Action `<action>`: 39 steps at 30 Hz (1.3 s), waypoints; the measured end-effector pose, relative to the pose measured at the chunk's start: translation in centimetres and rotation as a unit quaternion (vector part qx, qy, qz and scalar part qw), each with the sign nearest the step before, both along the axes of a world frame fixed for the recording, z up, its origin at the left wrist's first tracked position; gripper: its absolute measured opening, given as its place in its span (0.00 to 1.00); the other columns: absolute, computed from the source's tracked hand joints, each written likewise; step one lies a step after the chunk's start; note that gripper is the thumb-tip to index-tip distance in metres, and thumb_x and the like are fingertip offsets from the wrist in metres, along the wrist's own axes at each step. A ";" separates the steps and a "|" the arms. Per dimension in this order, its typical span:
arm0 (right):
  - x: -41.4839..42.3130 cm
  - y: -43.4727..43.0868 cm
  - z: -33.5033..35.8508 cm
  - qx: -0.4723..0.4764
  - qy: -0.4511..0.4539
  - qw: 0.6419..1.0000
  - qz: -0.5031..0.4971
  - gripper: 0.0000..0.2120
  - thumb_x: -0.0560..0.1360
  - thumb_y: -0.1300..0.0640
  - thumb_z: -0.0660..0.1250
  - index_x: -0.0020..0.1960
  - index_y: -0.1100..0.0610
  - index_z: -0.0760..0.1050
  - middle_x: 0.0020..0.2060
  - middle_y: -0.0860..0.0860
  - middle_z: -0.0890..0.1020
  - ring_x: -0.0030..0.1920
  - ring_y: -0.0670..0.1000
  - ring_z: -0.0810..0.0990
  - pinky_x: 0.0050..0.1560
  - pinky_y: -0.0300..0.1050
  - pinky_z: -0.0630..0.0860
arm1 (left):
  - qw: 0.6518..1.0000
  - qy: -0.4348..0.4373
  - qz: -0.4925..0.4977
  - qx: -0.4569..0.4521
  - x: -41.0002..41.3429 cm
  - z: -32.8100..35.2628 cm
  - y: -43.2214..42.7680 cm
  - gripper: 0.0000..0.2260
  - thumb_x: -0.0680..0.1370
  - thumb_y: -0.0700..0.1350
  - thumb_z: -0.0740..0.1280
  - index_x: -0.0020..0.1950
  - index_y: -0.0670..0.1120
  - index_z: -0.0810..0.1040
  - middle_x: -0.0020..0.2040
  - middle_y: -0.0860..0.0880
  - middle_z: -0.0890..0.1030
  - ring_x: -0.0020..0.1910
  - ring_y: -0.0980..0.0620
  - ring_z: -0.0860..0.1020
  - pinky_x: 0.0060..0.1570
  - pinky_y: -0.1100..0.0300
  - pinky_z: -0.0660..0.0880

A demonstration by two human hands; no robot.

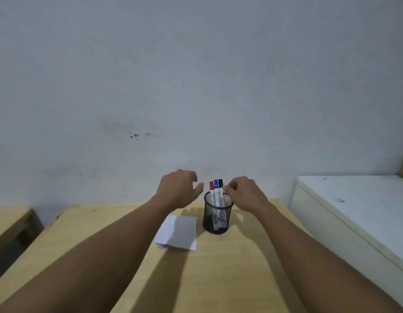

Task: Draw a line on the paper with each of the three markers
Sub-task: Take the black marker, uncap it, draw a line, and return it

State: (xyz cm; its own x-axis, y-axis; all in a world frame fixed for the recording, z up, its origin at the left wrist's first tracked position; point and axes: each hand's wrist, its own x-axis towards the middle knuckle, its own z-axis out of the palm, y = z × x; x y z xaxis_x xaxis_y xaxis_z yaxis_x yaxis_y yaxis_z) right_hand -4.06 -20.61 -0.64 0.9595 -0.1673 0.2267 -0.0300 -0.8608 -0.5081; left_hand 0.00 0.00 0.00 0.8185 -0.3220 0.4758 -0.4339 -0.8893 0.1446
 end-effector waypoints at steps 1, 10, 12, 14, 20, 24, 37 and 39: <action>0.8 -0.2 -0.5 0.029 0.011 1.000 0.002 0.17 0.79 0.44 0.68 0.58 0.56 0.82 0.53 0.53 0.85 0.51 0.54 0.83 0.53 0.52 0.80 | 1.000 0.008 -0.014 -0.013 0.6 -0.1 -0.6 0.20 0.77 0.62 0.59 0.59 0.51 0.78 0.52 0.52 0.83 0.50 0.50 0.80 0.44 0.55 0.73; 3.9 -1.1 -2.7 0.079 0.037 0.996 0.020 0.16 0.73 0.52 0.76 0.57 0.59 0.83 0.49 0.51 0.79 0.50 0.52 0.79 0.45 0.42 0.70 | 0.992 0.096 -0.086 0.005 5.8 -0.8 -6.0 0.16 0.78 0.61 0.59 0.61 0.58 0.78 0.70 0.50 0.73 0.68 0.45 0.68 0.61 0.40 0.62; 4.0 -1.1 -2.8 0.089 0.031 0.995 0.025 0.13 0.73 0.54 0.76 0.54 0.59 0.85 0.48 0.51 0.80 0.49 0.52 0.79 0.43 0.42 0.70 | 0.991 0.097 -0.094 -0.001 6.0 -0.9 -6.4 0.13 0.77 0.60 0.62 0.56 0.58 0.81 0.70 0.51 0.73 0.68 0.45 0.68 0.60 0.39 0.61; 4.0 -1.2 -2.9 0.100 0.020 0.994 0.031 0.10 0.73 0.55 0.77 0.52 0.58 0.85 0.48 0.51 0.80 0.49 0.51 0.77 0.44 0.42 0.69 | 0.991 0.099 -0.092 -0.019 6.1 -0.9 -6.7 0.10 0.77 0.57 0.64 0.52 0.58 0.82 0.70 0.51 0.72 0.68 0.45 0.67 0.61 0.40 0.61; 3.1 -1.0 -0.5 0.178 0.000 0.983 0.047 0.06 0.76 0.57 0.74 0.51 0.58 0.83 0.51 0.55 0.83 0.51 0.53 0.79 0.47 0.45 0.71 | 0.973 0.131 -0.104 -0.159 4.6 1.3 -6.9 0.07 0.77 0.55 0.65 0.47 0.55 0.81 0.70 0.54 0.72 0.70 0.48 0.66 0.60 0.43 0.58; 1.0 -0.2 3.2 0.266 0.005 0.960 0.088 0.07 0.77 0.57 0.73 0.53 0.58 0.81 0.45 0.52 0.86 0.42 0.44 0.82 0.42 0.41 0.72 | 0.941 0.136 -0.125 -0.284 2.5 5.5 -4.8 0.10 0.78 0.56 0.65 0.44 0.52 0.81 0.65 0.52 0.78 0.65 0.47 0.73 0.65 0.42 0.64; -4.0 8.5 8.8 0.600 -0.027 0.777 0.186 0.05 0.75 0.56 0.77 0.46 0.58 0.85 0.36 0.51 0.86 0.35 0.49 0.84 0.37 0.44 0.82 | 0.974 0.012 -0.073 -0.213 -6.7 8.3 7.6 0.11 0.79 0.57 0.62 0.51 0.51 0.75 0.58 0.55 0.78 0.55 0.53 0.77 0.59 0.47 0.63; -4.4 10.0 8.6 0.588 -0.024 0.787 0.187 0.08 0.75 0.54 0.76 0.47 0.59 0.84 0.35 0.51 0.86 0.34 0.48 0.84 0.37 0.42 0.82 | 0.985 -0.025 -0.071 -0.152 -7.7 8.2 8.6 0.12 0.78 0.59 0.62 0.54 0.52 0.74 0.57 0.55 0.78 0.54 0.53 0.76 0.59 0.47 0.61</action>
State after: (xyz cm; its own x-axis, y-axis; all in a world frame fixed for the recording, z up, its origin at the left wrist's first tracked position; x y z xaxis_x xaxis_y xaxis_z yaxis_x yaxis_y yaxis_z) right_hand -8.49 -10.66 7.98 0.9866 0.0030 0.1631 0.1567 0.2604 -0.9527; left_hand -7.66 8.65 8.24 0.7483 -0.2679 0.6069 -0.5645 -0.7377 0.3703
